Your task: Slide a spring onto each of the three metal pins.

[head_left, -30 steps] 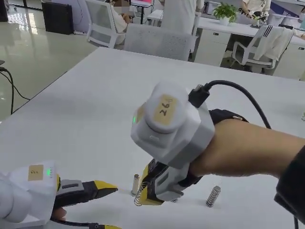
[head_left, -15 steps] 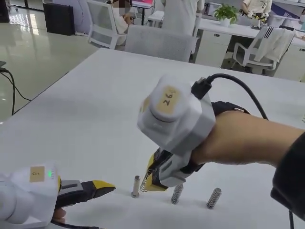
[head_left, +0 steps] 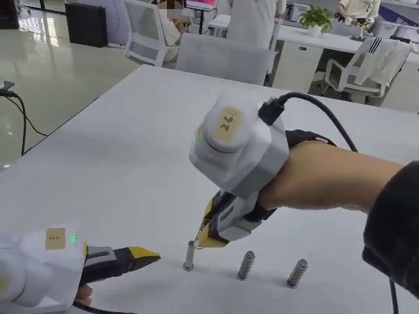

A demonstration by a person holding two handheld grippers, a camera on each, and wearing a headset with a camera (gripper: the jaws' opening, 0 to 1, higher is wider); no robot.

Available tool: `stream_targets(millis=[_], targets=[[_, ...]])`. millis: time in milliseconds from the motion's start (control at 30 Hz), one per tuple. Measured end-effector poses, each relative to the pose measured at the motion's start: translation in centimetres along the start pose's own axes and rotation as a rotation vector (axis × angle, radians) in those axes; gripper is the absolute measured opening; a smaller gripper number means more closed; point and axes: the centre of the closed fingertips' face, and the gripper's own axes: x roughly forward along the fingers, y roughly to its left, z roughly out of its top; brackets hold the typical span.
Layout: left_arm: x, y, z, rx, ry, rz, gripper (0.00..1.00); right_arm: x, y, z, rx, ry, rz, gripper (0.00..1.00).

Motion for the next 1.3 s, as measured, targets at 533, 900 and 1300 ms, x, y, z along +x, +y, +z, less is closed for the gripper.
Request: stream_targets(millis=[533, 900, 1300], targets=[[-0.1, 0.2, -0.1, 0.000, -0.002, 0.013, 0.58, 2.5, -1.6, -0.3, 0.011, 0.047, 0.032, 0.08], [-0.1, 0.2, -0.2, -0.003, 0.002, 0.010, 0.58, 3.4, -1.7, -0.5, 0.013, 0.063, 0.049, 0.08], [0.0, 0.1, -0.4, -0.005, 0.004, 0.006, 0.57, 4.4, -1.7, -1.0, 0.022, 0.084, 0.065, 0.08]])
